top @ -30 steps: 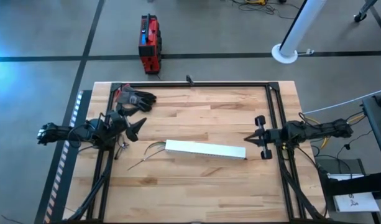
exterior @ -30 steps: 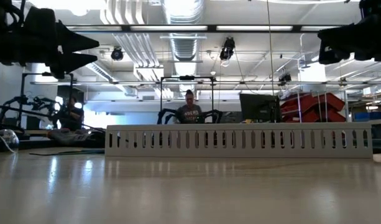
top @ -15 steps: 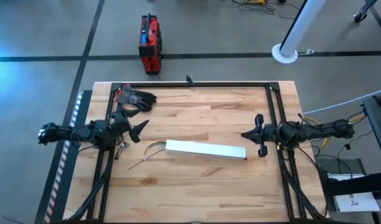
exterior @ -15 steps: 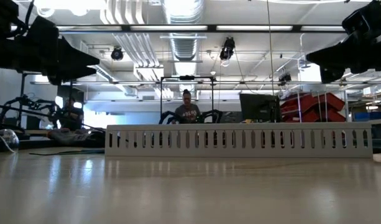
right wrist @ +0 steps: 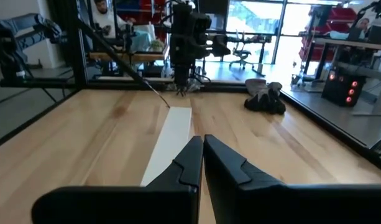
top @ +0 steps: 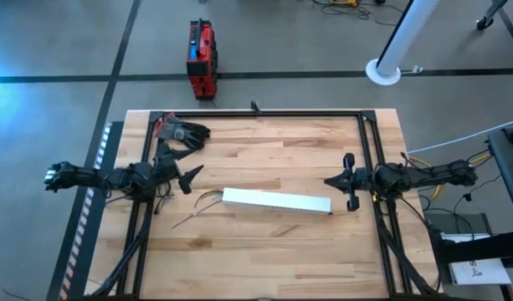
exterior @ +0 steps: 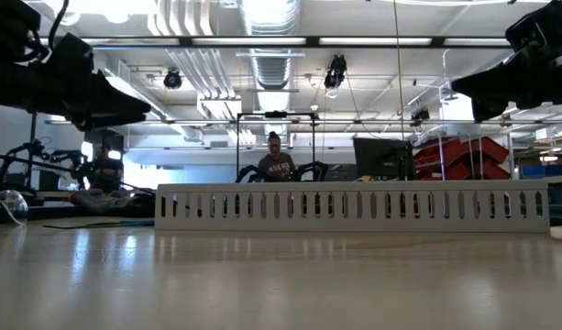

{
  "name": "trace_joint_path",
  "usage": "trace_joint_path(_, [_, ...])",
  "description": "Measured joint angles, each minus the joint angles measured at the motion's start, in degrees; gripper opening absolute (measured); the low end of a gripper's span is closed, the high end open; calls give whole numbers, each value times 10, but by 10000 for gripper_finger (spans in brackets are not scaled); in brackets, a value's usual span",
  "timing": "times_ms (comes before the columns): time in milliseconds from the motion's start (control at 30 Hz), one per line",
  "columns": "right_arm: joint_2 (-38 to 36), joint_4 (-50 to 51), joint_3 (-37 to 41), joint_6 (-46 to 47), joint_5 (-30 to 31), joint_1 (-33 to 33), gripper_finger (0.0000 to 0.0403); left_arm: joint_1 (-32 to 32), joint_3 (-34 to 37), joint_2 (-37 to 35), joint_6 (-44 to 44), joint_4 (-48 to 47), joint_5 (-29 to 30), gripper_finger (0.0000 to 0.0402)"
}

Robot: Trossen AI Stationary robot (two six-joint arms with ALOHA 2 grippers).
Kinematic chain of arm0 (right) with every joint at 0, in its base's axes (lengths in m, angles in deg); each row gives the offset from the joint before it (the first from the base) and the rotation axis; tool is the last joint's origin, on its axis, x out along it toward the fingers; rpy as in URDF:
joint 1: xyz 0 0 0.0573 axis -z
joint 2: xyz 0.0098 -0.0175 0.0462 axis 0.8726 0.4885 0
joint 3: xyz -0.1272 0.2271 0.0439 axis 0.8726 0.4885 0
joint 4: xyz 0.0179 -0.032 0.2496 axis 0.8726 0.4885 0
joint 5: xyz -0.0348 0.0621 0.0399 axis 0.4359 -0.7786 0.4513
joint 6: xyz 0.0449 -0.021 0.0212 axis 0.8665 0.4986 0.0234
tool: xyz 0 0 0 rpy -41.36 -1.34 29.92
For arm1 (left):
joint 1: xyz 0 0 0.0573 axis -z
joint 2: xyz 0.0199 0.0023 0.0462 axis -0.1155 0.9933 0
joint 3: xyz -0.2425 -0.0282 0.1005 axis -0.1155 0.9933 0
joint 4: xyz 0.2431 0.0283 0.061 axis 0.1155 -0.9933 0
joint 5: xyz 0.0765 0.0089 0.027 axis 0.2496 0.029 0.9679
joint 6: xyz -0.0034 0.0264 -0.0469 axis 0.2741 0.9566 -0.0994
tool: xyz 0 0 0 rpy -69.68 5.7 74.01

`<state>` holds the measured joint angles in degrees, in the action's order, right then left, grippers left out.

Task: Ziptie cables
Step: Return to Home Position

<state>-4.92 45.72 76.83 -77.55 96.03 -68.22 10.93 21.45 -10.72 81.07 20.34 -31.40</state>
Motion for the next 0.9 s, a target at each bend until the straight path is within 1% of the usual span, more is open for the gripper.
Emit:
trace_joint_path(367, [0, 0, 0, 1, 0, 0, 3, 0, 0, 40, 0, -1, 0, 309])
trace_joint_path(900, [0, 0, 0, 0, 0, 0, 3, 0, -1, 77, 0, 0, 0, 309])
